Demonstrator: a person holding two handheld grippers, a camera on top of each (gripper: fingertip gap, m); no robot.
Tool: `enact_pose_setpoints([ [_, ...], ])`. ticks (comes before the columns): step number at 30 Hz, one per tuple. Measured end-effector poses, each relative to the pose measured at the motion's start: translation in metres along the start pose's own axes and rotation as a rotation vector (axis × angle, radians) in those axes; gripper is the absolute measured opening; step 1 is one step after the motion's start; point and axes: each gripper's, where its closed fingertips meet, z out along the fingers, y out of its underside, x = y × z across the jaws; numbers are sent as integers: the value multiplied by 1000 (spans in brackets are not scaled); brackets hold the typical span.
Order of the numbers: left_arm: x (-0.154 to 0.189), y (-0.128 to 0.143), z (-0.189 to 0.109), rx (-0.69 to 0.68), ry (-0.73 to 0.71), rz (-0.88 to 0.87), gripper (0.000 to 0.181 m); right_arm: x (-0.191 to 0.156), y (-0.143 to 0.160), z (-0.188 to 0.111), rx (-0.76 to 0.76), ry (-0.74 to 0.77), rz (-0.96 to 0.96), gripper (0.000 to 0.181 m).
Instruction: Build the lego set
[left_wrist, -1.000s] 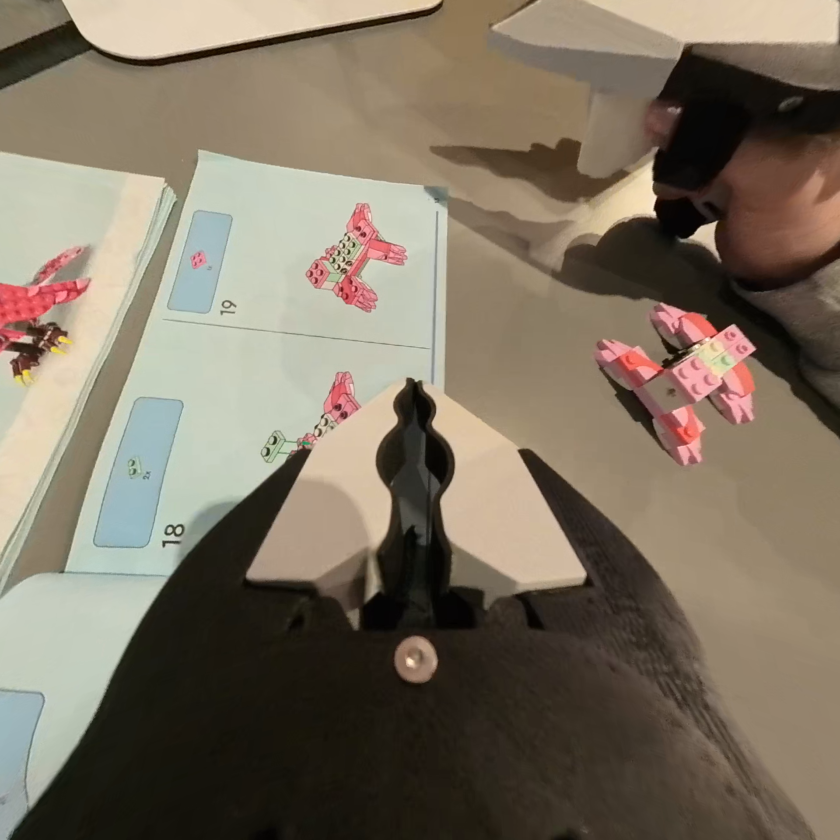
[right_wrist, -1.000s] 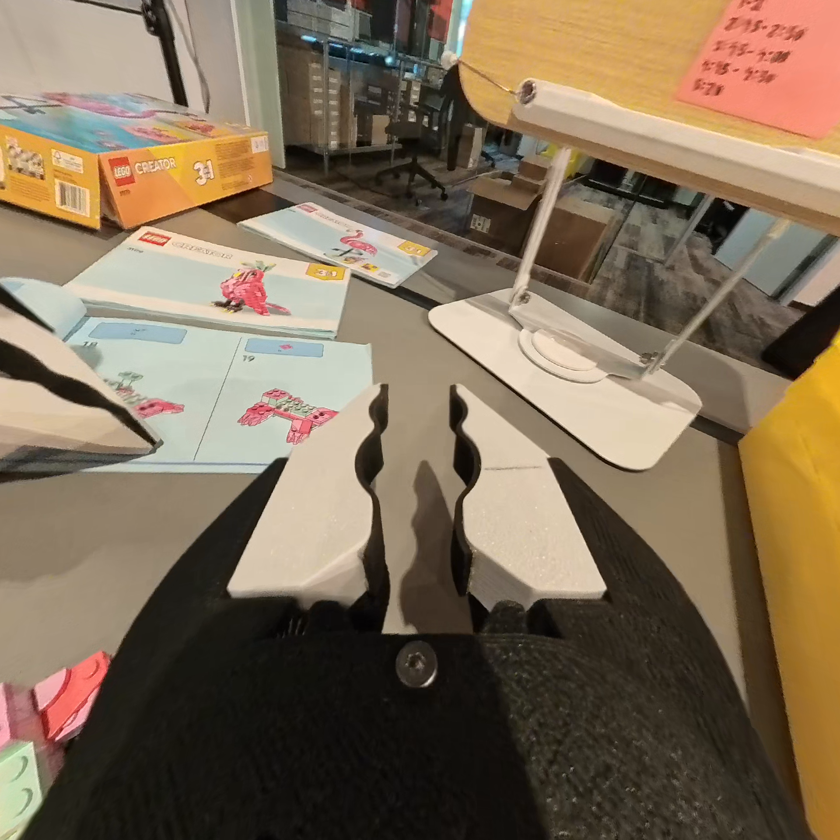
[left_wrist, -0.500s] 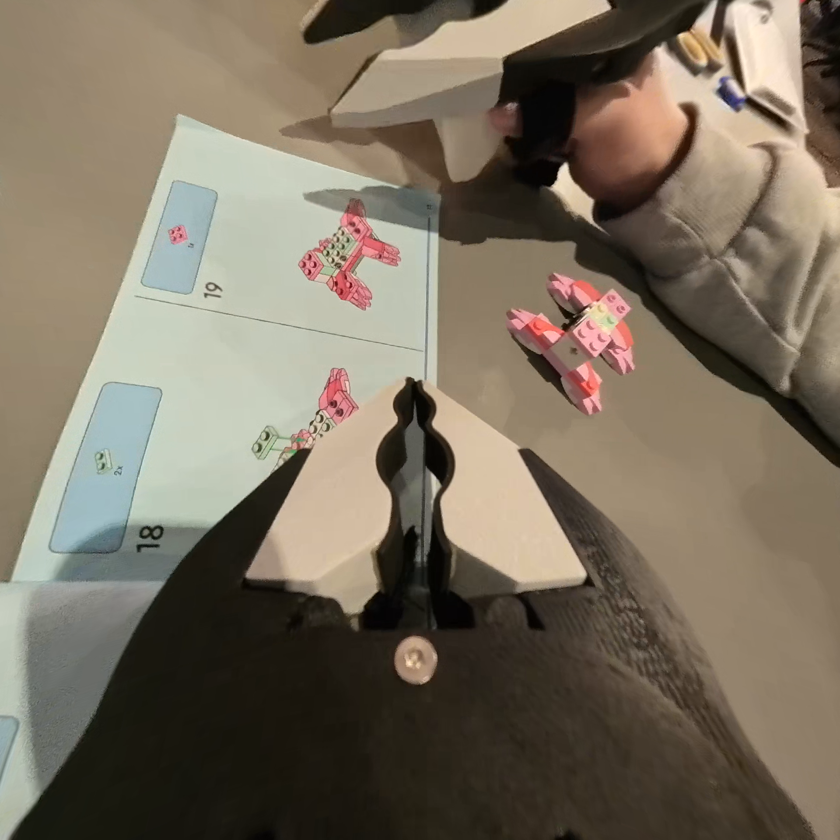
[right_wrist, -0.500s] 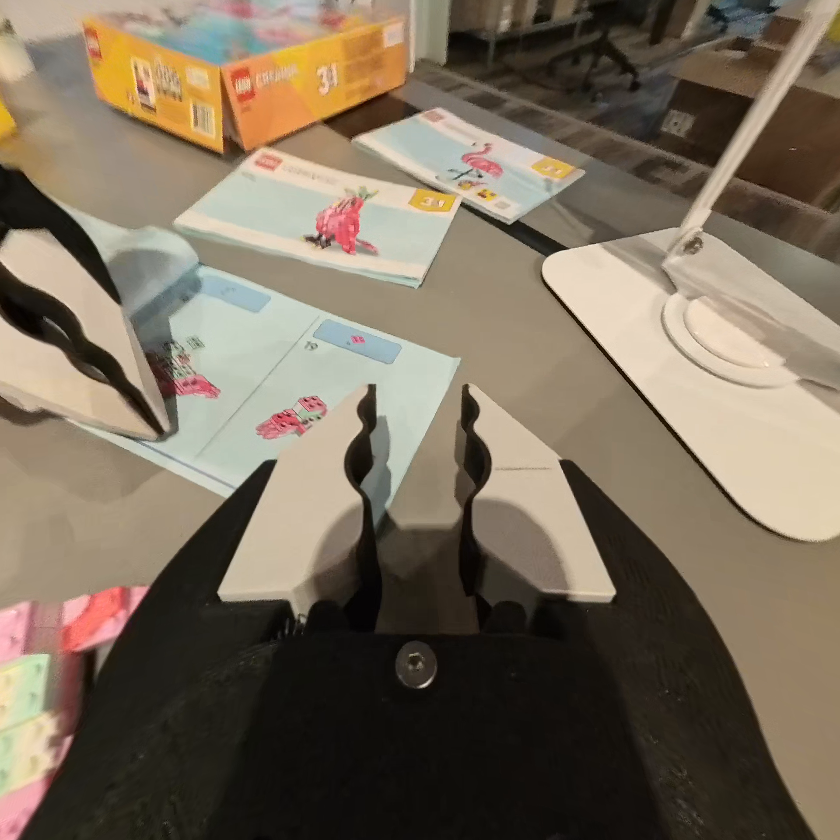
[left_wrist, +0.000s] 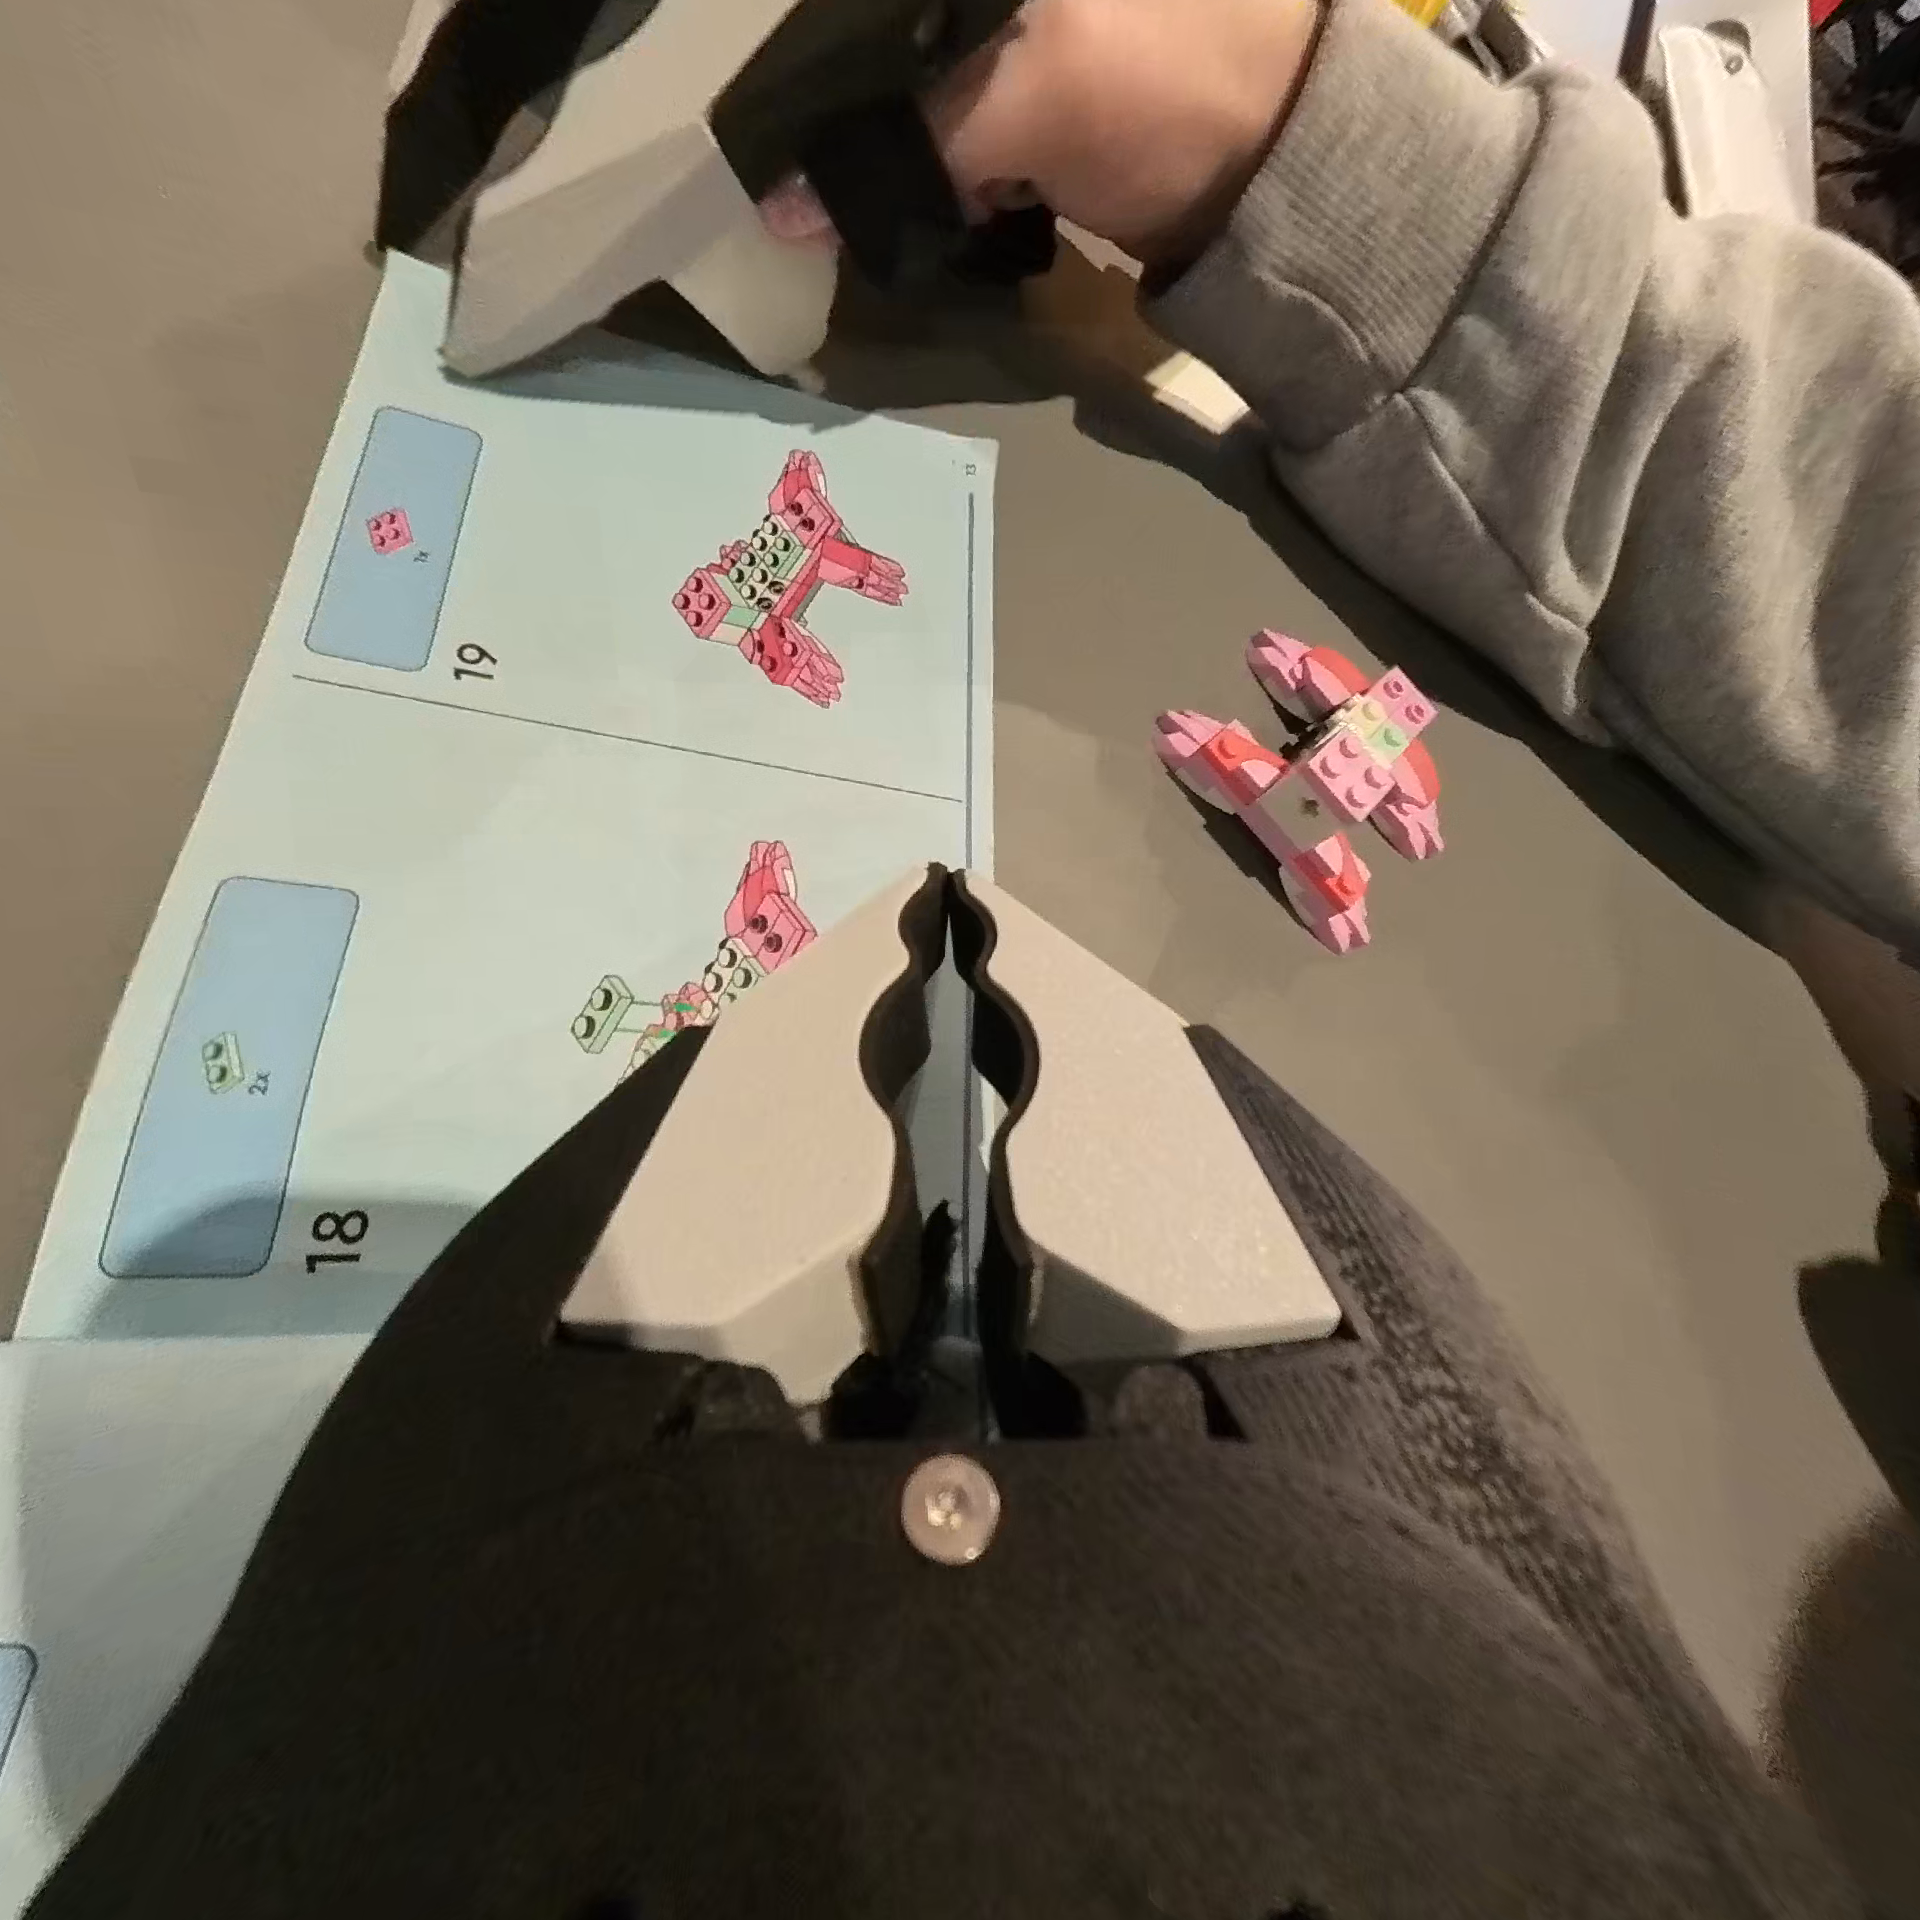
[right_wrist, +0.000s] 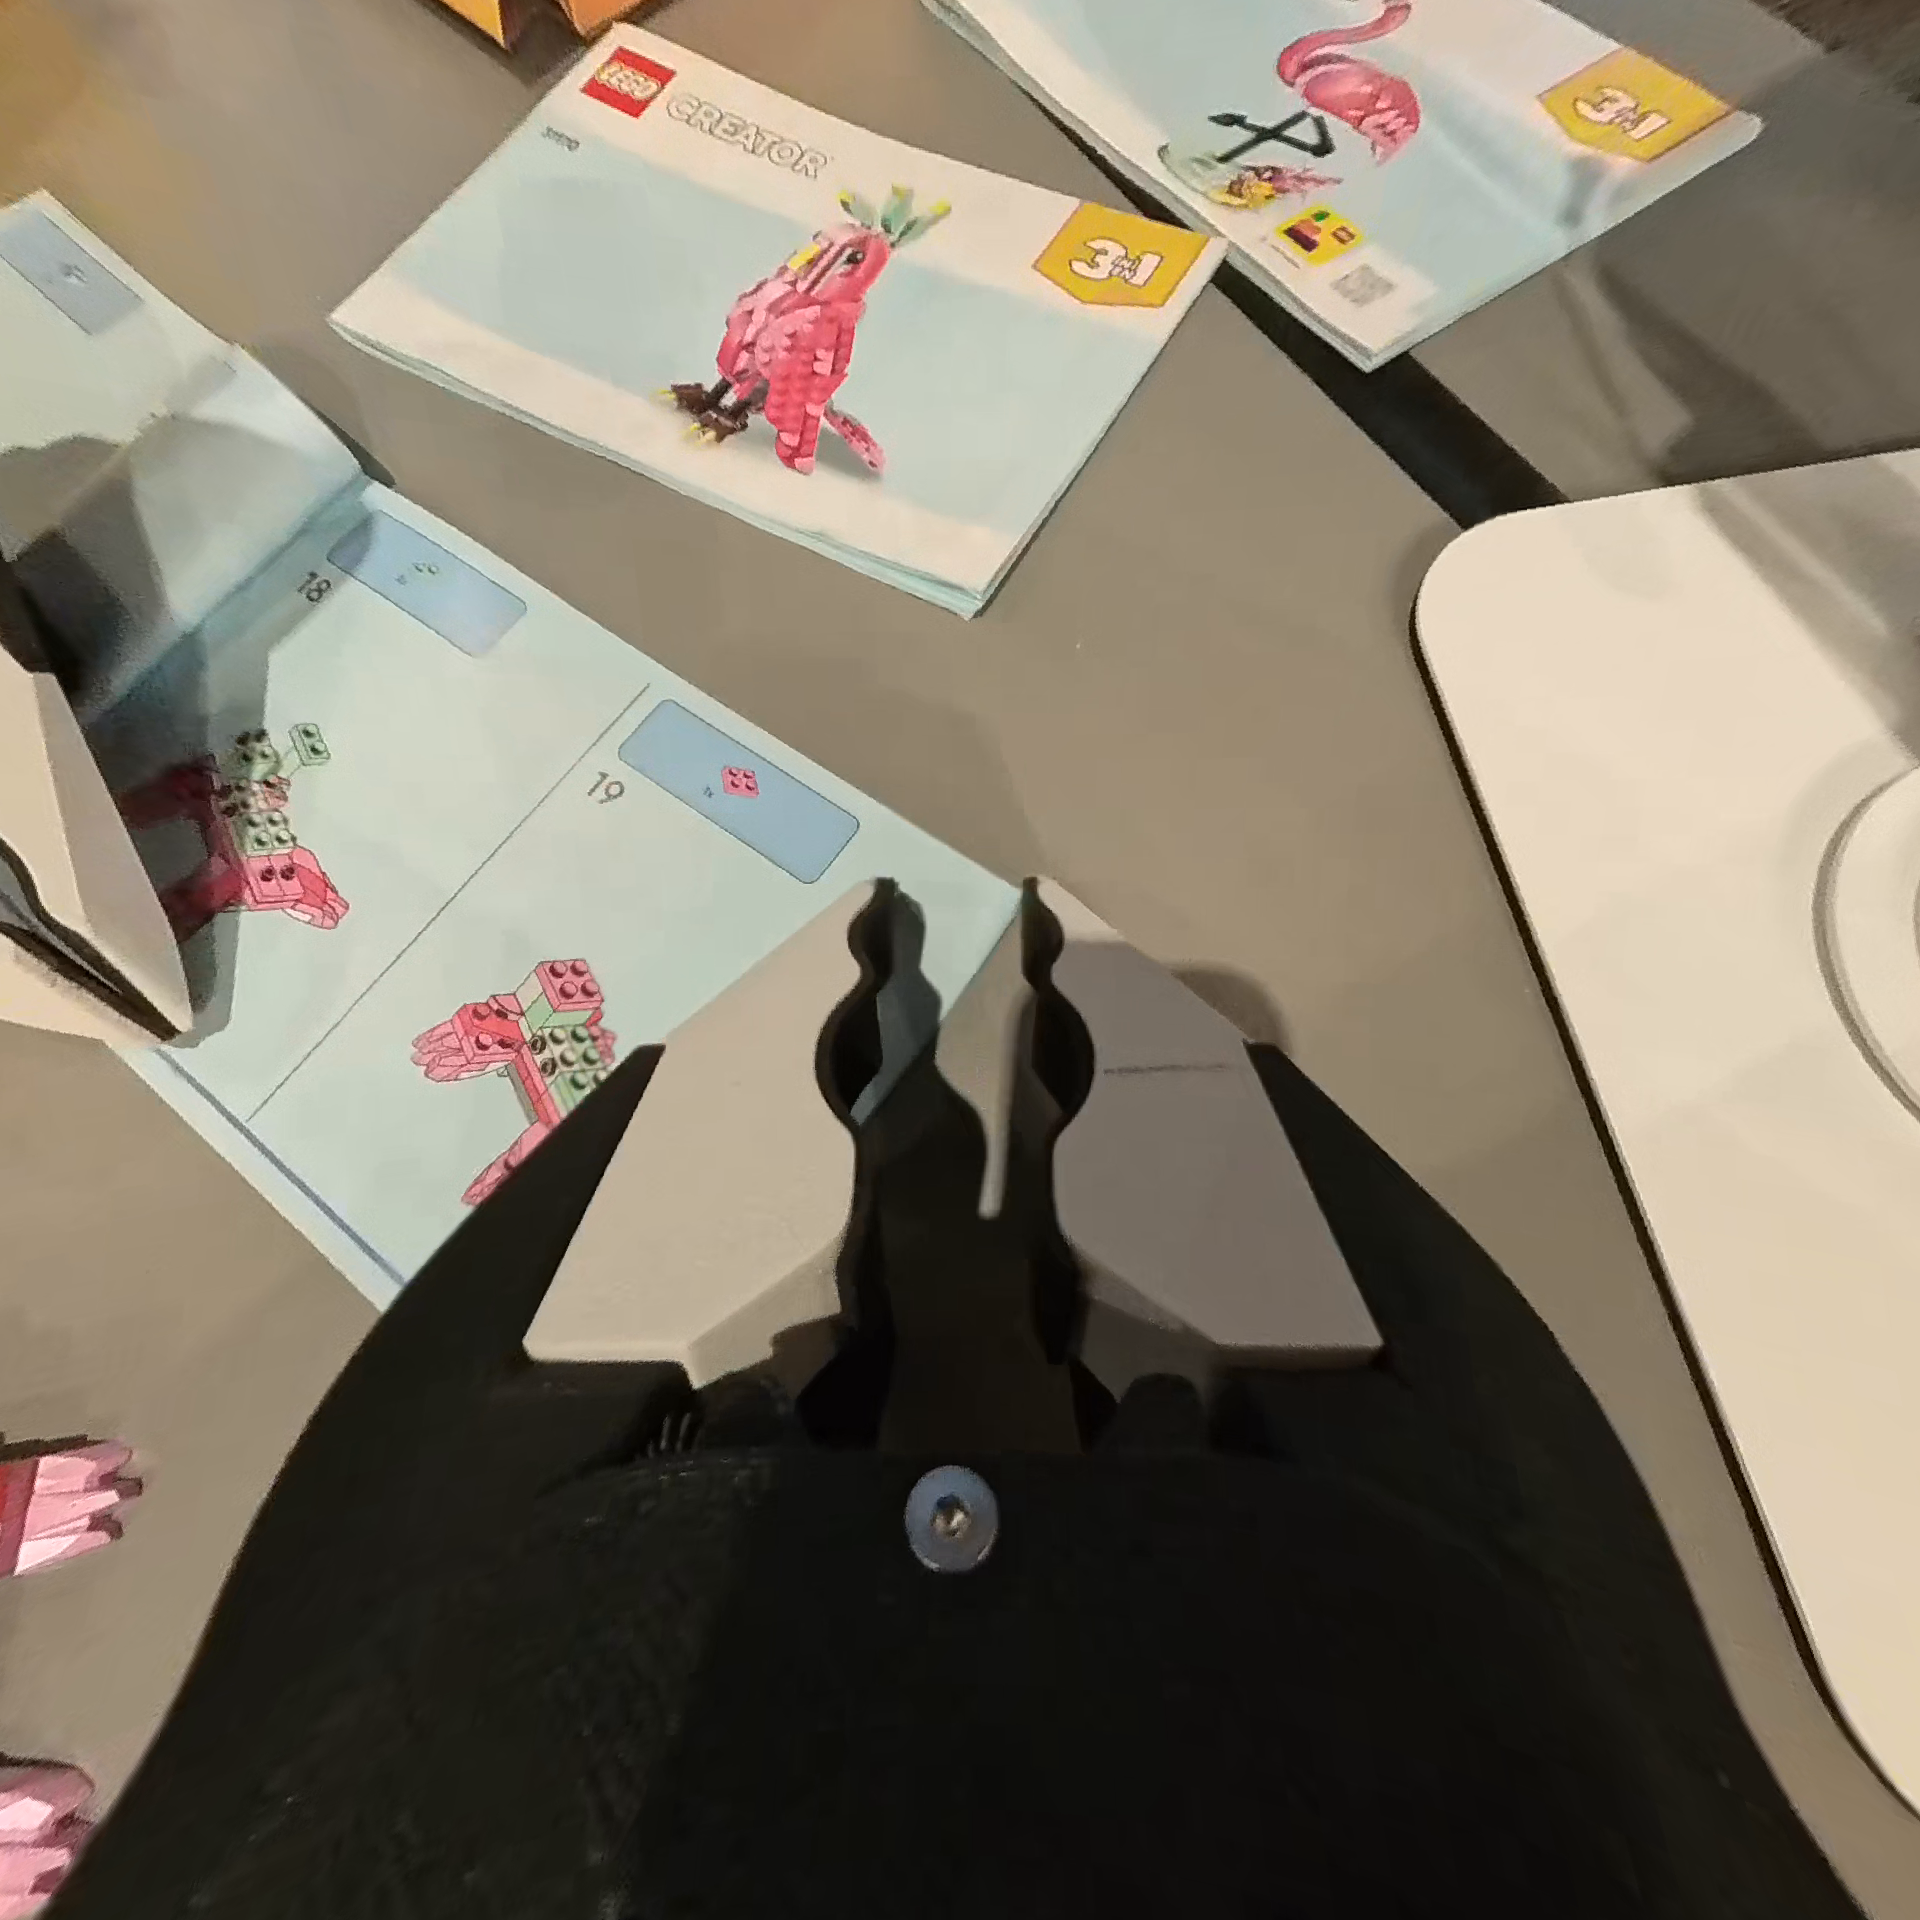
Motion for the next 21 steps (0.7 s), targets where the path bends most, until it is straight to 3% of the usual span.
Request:
enact_pose_setpoints([
  [5,0,0,0,0,-1,1,0,-6,-6,-4,47,-35,-26,18],
  [7,0,0,0,0,0,0,0,-16,-8,-8,78,-82,-59,7],
  [11,0,0,0,1,1,0,0,-20,4,-5,0,-72,-94,12],
  [15,0,0,0,1,-1,1,0,0,-1,-8,32,67,-48,35],
  [21,0,0,0,1,-1,-2,0,-4,1,-2,1,-18,40,29],
])
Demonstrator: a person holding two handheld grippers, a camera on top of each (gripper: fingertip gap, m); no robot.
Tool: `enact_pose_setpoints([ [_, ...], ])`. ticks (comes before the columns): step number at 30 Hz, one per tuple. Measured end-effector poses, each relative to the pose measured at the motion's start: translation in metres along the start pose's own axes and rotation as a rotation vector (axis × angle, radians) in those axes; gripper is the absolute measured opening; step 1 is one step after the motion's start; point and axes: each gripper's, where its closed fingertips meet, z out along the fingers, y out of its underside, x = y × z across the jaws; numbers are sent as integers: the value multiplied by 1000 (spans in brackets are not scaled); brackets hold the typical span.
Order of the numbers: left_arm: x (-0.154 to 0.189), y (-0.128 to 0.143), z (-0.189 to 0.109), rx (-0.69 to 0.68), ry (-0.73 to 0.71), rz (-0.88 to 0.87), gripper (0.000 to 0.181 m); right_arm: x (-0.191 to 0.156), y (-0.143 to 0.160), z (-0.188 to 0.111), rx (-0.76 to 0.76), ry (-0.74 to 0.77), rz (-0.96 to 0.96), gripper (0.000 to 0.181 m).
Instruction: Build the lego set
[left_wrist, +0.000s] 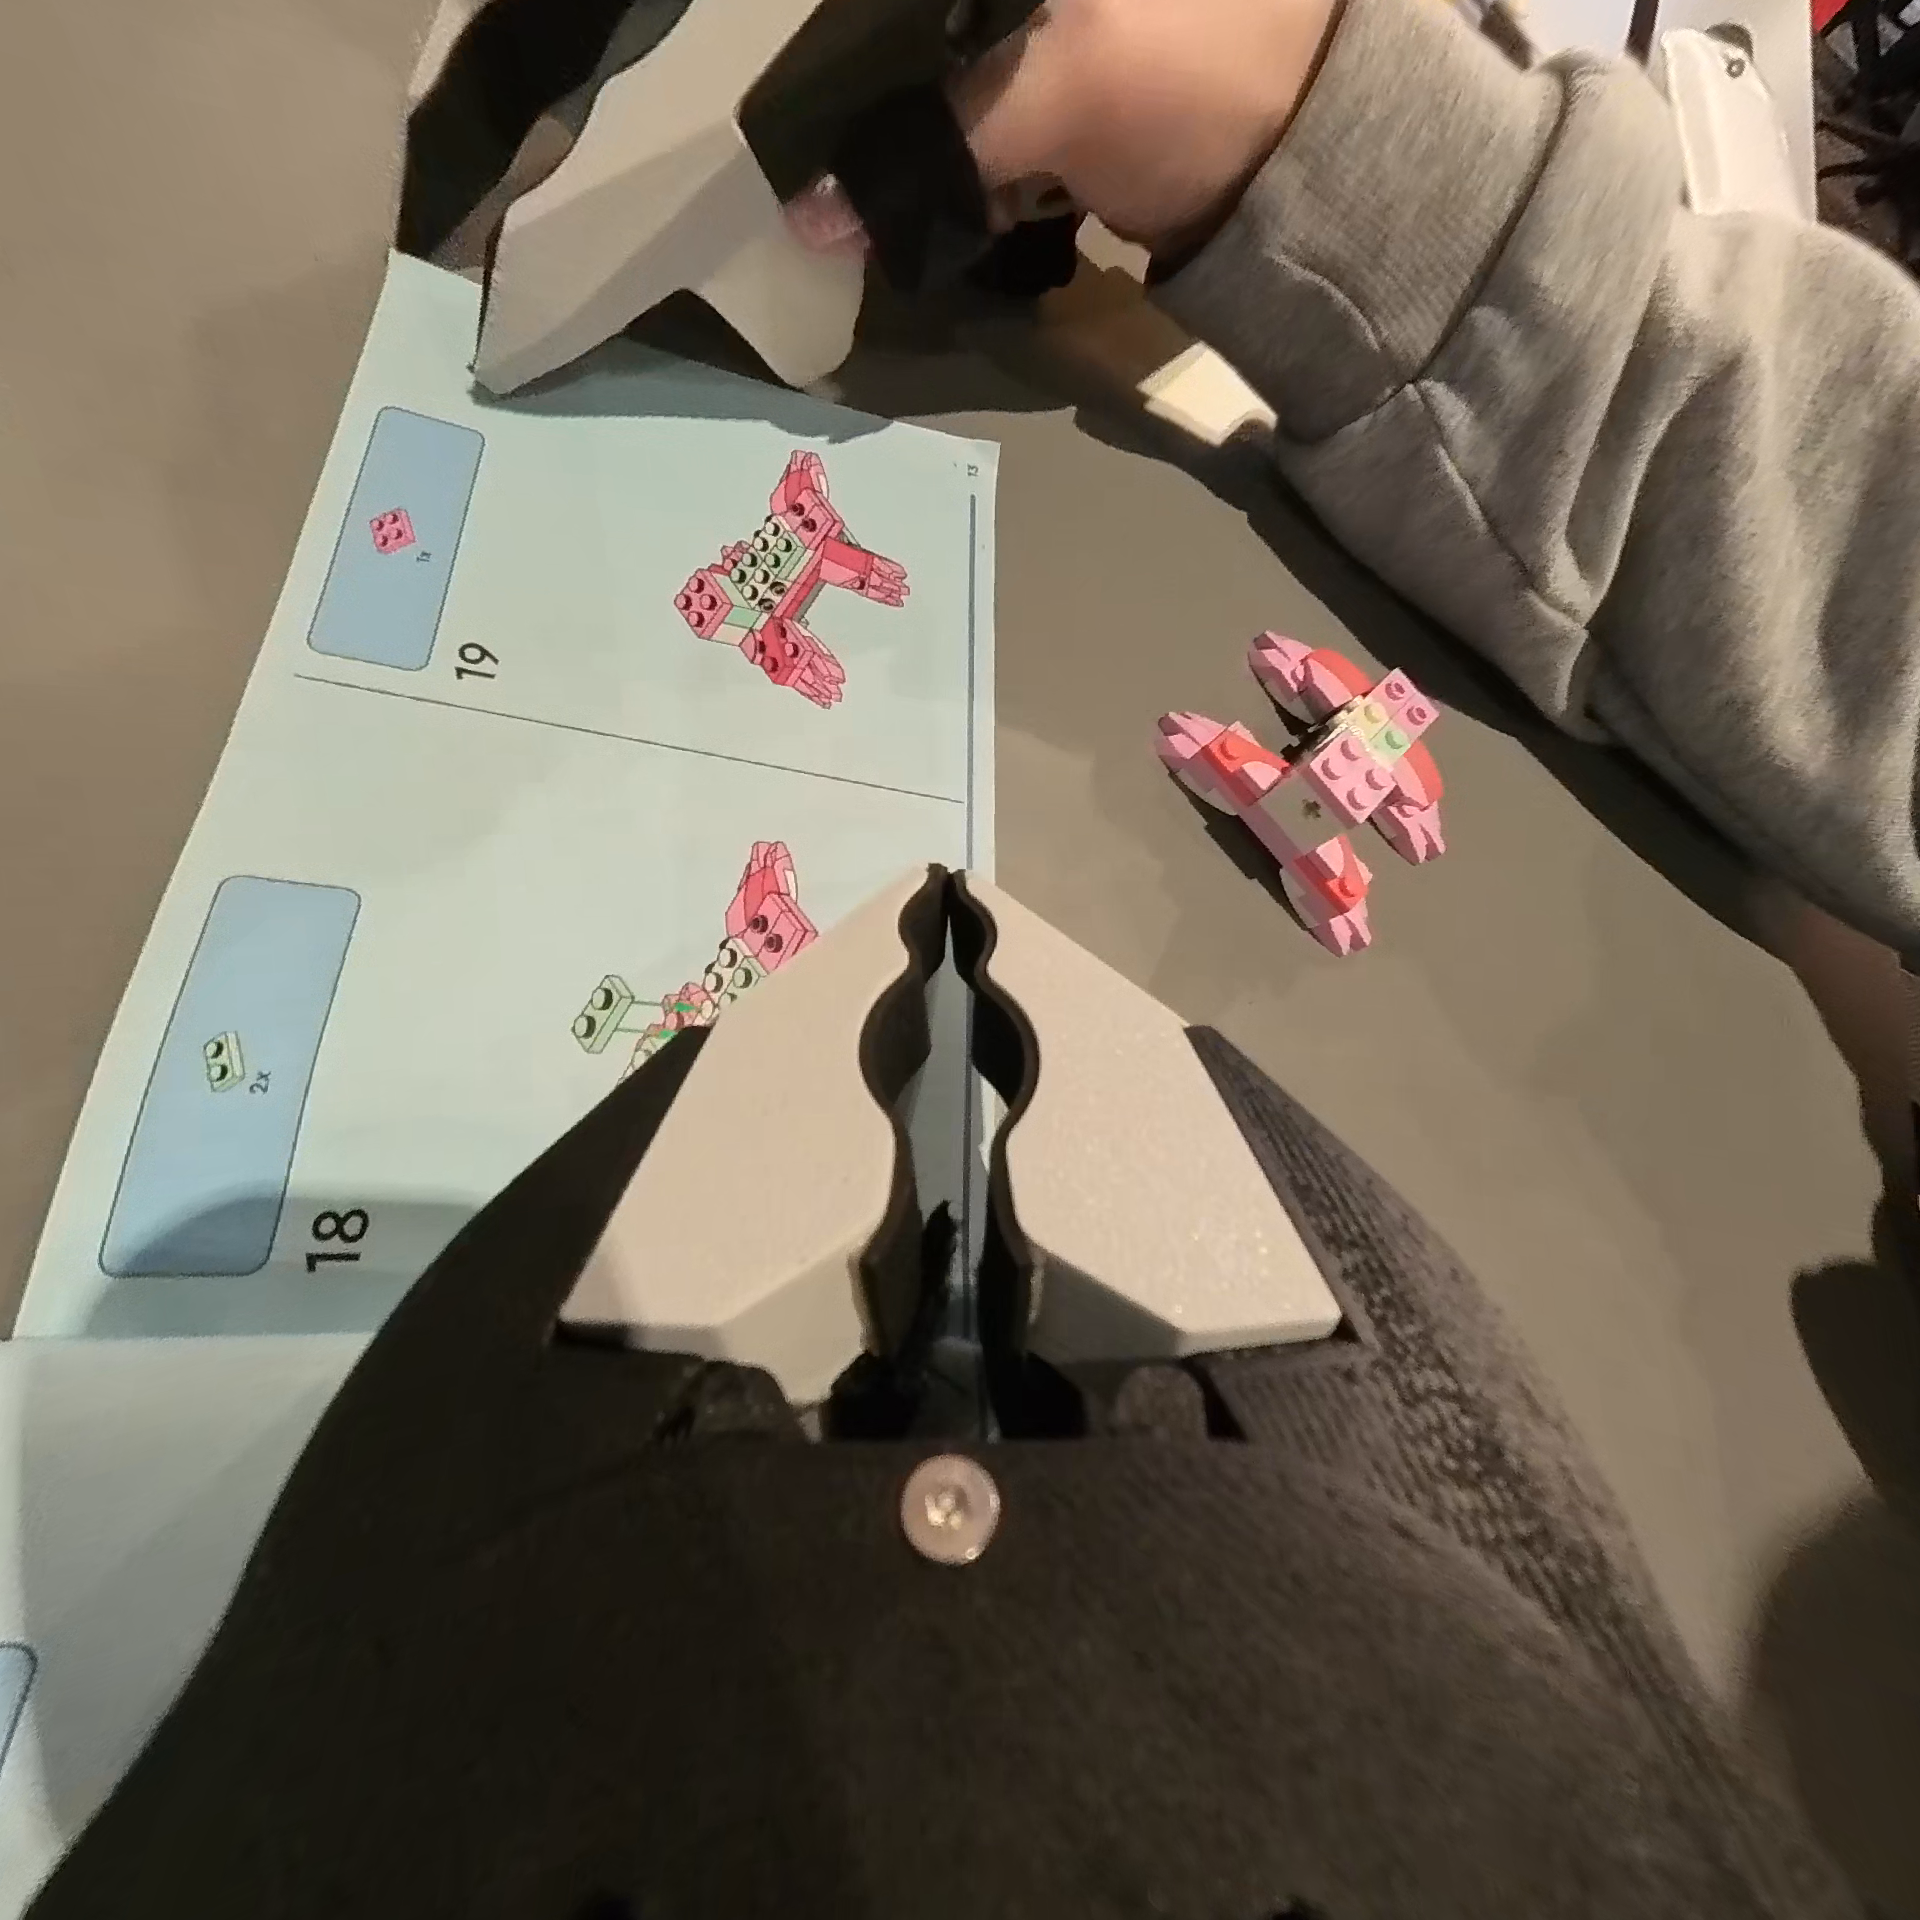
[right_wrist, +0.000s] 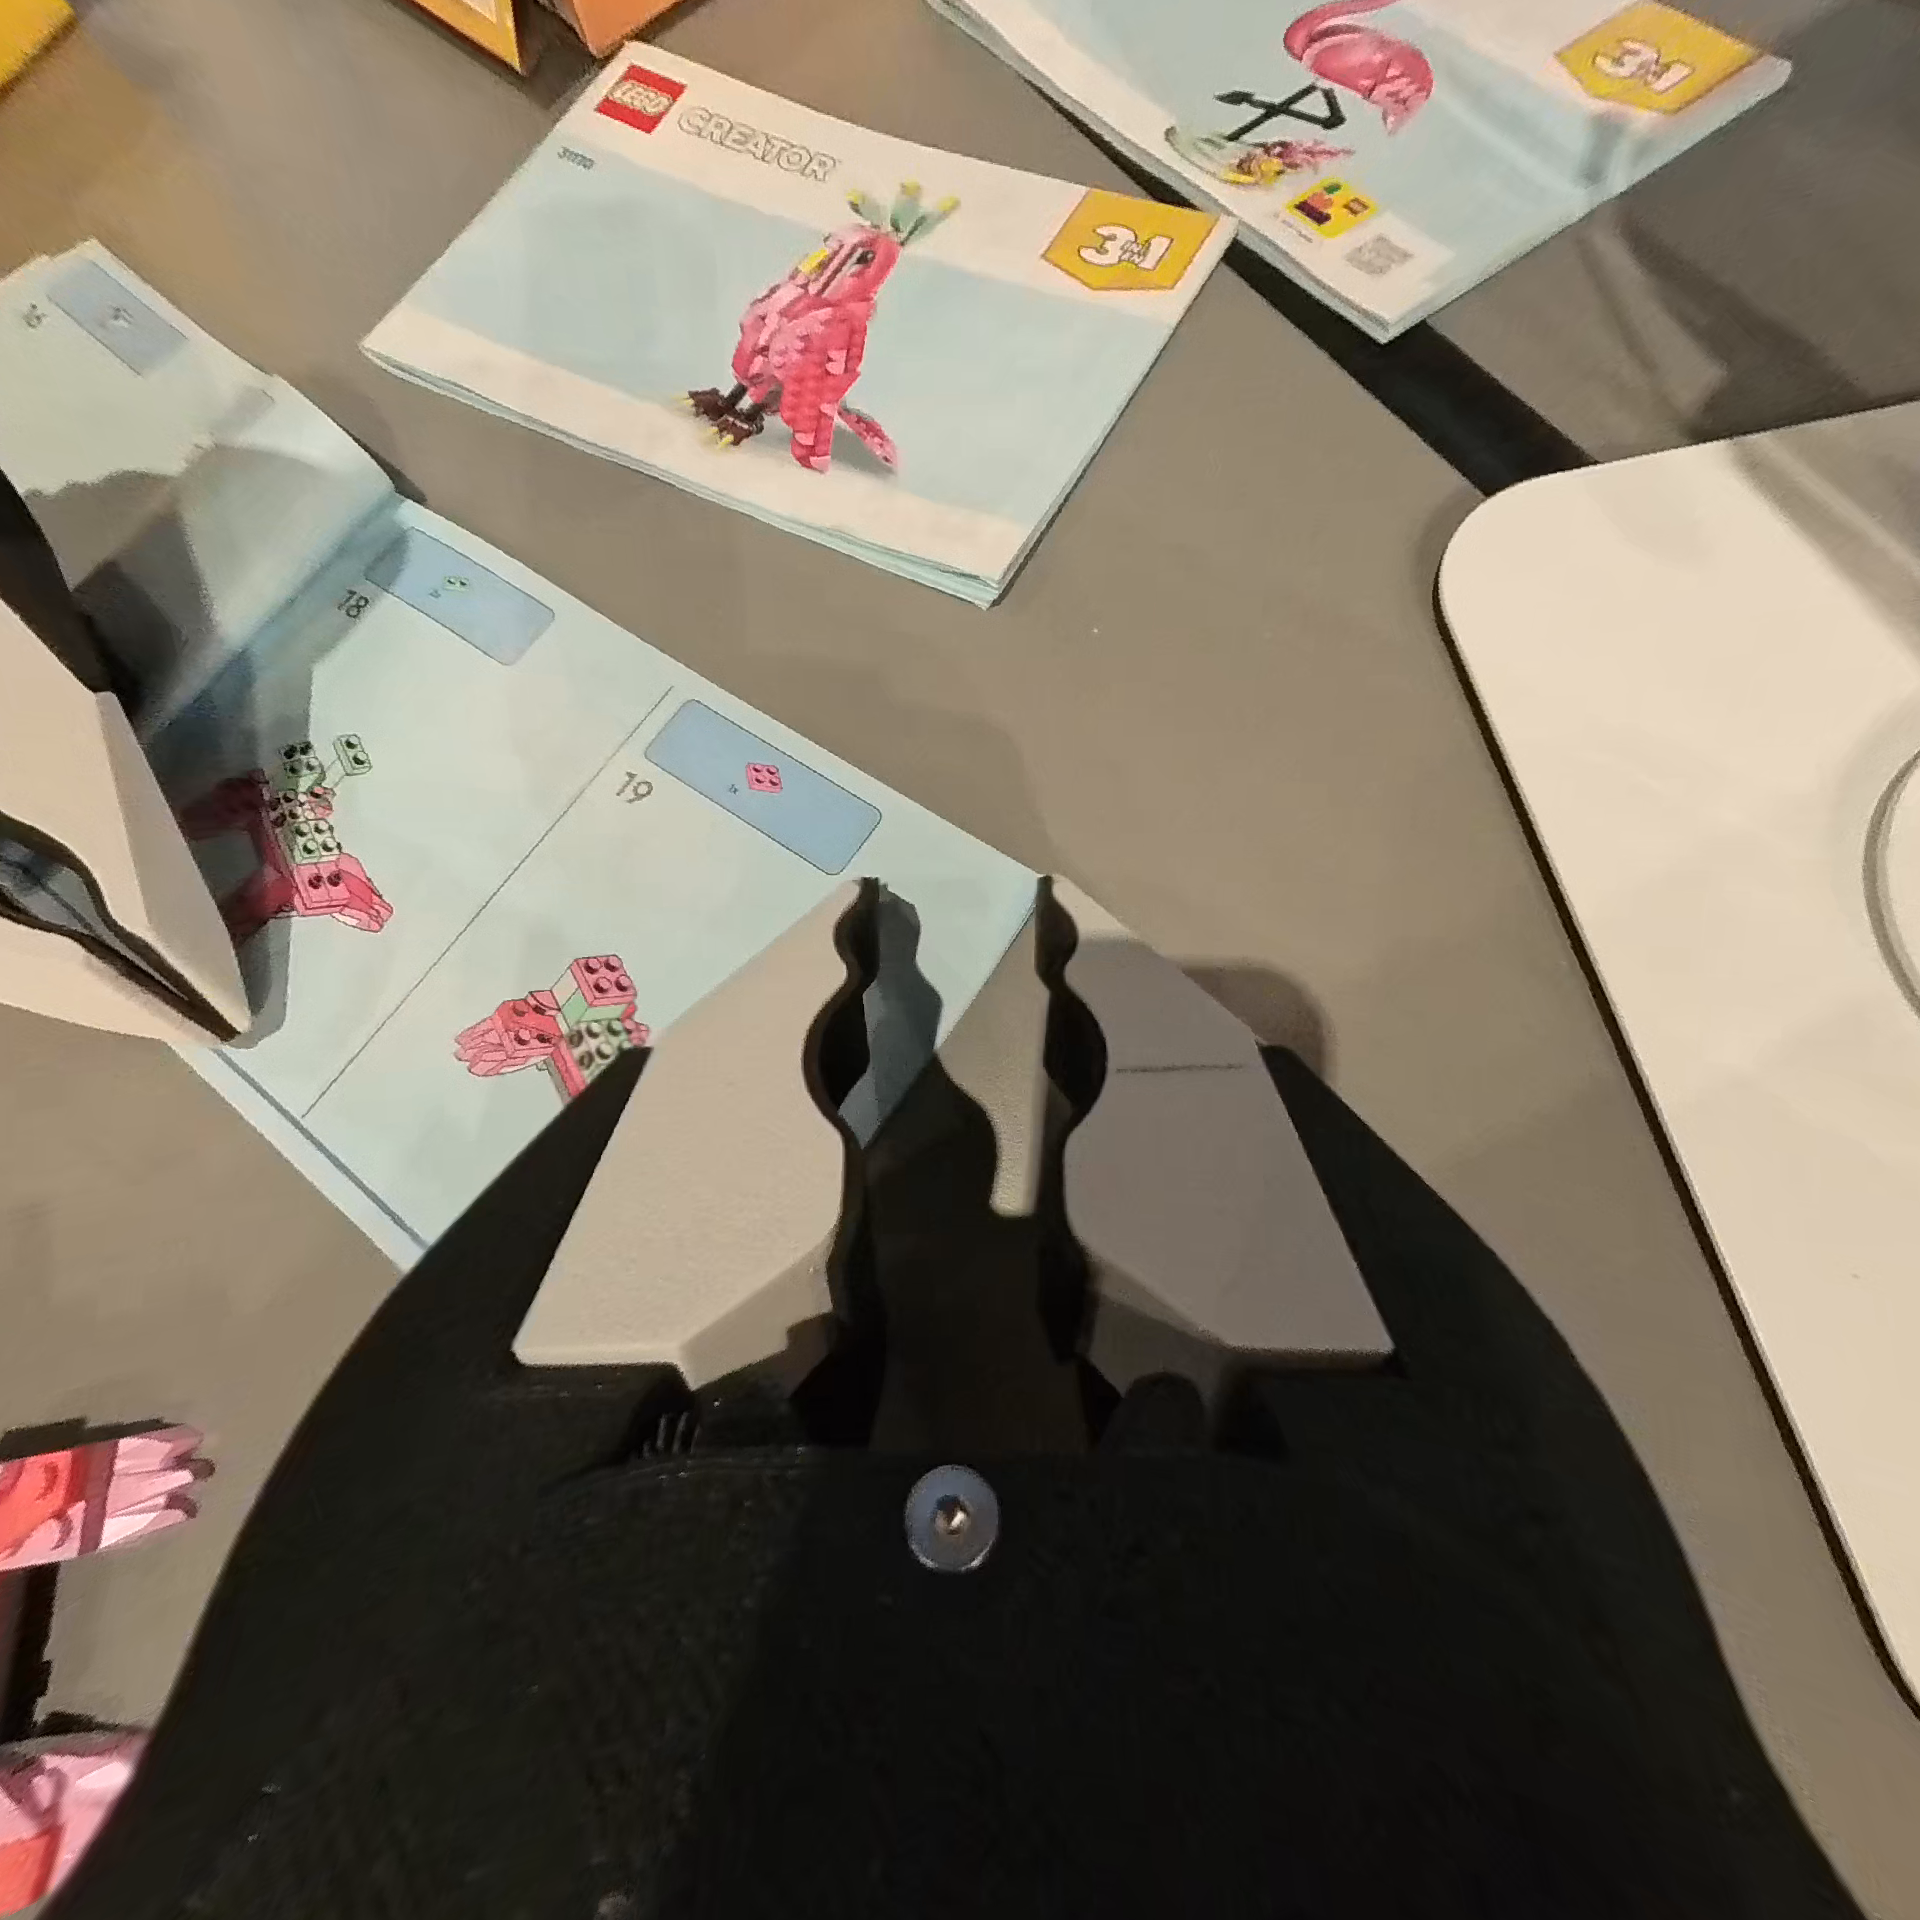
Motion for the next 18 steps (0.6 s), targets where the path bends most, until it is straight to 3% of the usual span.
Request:
enact_pose_setpoints([
  [13,1,0,0,-2,12,-3,0,-24,1,-5,22,-156,30,10],
  [15,1,0,0,-2,13,-3,0,-36,-6,-9,68,-235,47,6],
  [18,1,0,0,-1,13,-4,0,-57,-16,-17,139,-398,129,14],
])
